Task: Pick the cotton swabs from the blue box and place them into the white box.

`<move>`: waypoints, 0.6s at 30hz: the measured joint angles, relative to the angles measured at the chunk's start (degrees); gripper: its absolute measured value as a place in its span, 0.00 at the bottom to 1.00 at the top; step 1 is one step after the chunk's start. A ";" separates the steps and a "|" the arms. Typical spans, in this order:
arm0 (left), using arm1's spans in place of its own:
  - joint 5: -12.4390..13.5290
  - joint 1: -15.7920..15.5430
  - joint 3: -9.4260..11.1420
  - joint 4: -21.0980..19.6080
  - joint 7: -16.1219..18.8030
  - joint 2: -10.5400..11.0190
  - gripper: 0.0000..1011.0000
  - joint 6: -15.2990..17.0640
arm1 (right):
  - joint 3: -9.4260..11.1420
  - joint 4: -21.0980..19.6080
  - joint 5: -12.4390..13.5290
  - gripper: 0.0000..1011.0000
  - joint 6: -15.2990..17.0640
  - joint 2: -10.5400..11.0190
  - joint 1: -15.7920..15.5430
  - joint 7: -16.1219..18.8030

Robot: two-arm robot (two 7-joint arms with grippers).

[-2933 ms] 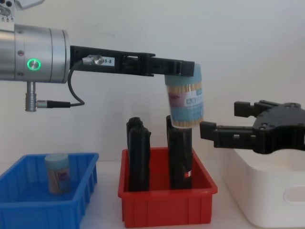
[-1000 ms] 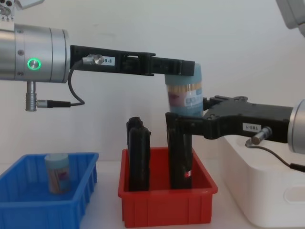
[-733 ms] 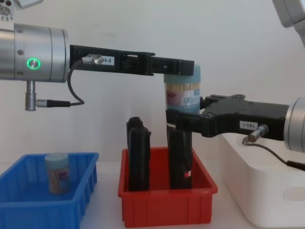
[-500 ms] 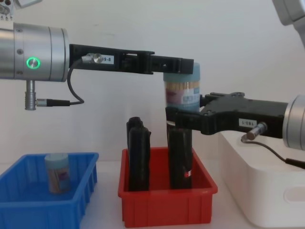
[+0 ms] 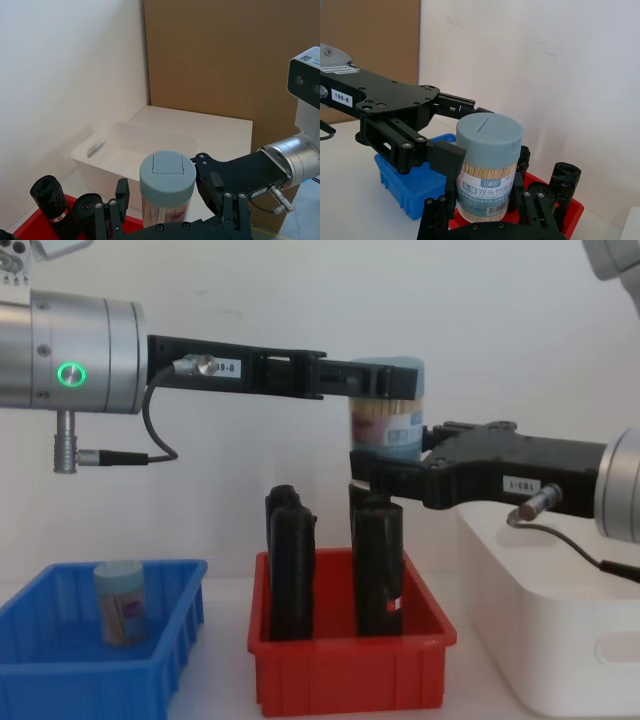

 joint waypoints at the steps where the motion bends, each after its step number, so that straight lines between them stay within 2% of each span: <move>1: 0.00 0.00 0.00 0.00 0.00 0.00 0.99 0.00 | 0.02 -0.07 0.06 0.65 0.00 0.08 -0.01 -0.17; 10: 0.00 -0.01 0.00 0.00 0.00 0.00 0.99 0.00 | 0.54 -0.73 0.73 0.65 0.28 0.96 -0.67 -1.73; 18: 0.00 -0.01 0.00 0.00 0.00 0.00 0.99 0.00 | 2.14 -1.36 2.22 0.65 0.56 2.92 -2.02 -5.17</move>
